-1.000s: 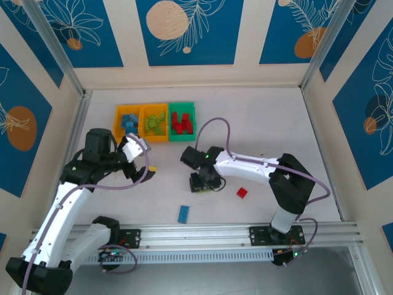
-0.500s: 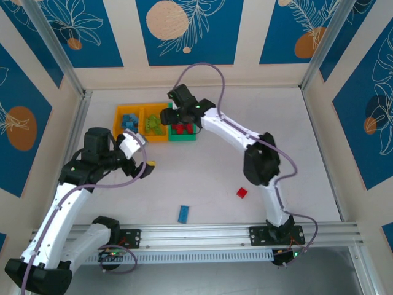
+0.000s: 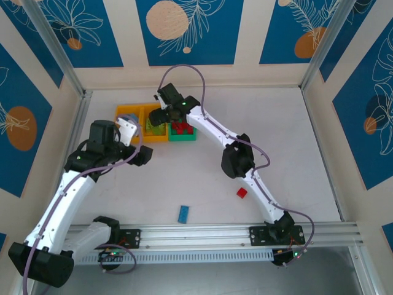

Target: Sort the legos into containers by color

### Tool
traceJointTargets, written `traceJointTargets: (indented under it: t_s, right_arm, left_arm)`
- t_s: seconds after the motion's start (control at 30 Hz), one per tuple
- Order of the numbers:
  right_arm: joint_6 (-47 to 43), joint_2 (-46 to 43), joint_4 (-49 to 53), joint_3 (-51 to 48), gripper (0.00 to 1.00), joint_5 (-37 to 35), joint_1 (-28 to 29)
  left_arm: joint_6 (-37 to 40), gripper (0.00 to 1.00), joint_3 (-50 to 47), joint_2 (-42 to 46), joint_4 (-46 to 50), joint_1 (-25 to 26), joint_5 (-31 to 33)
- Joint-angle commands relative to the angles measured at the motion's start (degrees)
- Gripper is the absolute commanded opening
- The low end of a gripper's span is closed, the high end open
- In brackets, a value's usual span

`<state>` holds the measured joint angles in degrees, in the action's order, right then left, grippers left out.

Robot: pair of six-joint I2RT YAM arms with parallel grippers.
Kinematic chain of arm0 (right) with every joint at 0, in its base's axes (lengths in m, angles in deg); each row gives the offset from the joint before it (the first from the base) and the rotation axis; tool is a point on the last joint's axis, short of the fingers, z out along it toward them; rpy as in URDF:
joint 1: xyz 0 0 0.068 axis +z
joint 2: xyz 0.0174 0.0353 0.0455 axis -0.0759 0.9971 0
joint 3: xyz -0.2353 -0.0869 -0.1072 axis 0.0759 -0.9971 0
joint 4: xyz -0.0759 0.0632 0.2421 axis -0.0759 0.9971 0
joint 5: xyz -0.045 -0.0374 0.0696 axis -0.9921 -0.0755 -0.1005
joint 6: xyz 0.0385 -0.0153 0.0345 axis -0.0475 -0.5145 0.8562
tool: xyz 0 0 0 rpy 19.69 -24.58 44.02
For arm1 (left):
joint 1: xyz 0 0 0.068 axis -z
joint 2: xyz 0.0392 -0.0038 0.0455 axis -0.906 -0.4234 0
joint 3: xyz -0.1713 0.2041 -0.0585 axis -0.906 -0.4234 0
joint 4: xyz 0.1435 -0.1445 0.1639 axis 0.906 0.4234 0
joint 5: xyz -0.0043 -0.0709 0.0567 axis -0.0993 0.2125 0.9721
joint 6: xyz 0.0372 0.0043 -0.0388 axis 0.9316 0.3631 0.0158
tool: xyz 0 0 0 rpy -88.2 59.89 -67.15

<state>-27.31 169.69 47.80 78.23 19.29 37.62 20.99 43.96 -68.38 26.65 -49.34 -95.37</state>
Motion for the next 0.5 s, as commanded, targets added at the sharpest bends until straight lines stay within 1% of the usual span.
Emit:
traceJointTargets:
  t_s: [0.0,0.1,0.13,0.2,0.27,0.33,0.47]
  right_arm:
    - [-1.10,-9.21,1.50,-2.99,0.82,1.77,-0.57]
    - [1.57,-16.03,2.43,-9.04,0.81,2.80,-1.76]
    - [2.86,-18.89,2.37,-12.21,0.81,3.56,-2.49]
    - [5.79,-24.98,1.44,-19.75,0.81,5.23,-4.37]
    - [8.86,-33.18,-0.69,-29.73,0.81,6.76,-6.56]
    - [11.18,-40.52,-3.24,-39.93,0.81,7.67,-8.60]
    - [14.89,-53.17,-5.42,-58.08,0.82,8.01,-11.94]
  left_arm:
    - [-7.31,1.00,0.79,-0.23,-0.19,0.38,2.05]
    - [-14.13,1.00,1.54,-1.44,1.54,0.49,0.06]
    - [-16.92,0.98,1.61,-1.62,2.28,0.76,-0.57]
    - [-21.14,0.94,1.31,-2.10,3.99,2.04,-1.16]
    - [-25.48,0.91,0.24,-2.61,5.77,4.57,-0.04]
    - [-28.85,0.89,-1.79,-2.88,5.78,8.69,0.53]
    - [-33.29,0.89,-4.22,-5.62,5.88,21.47,3.86]
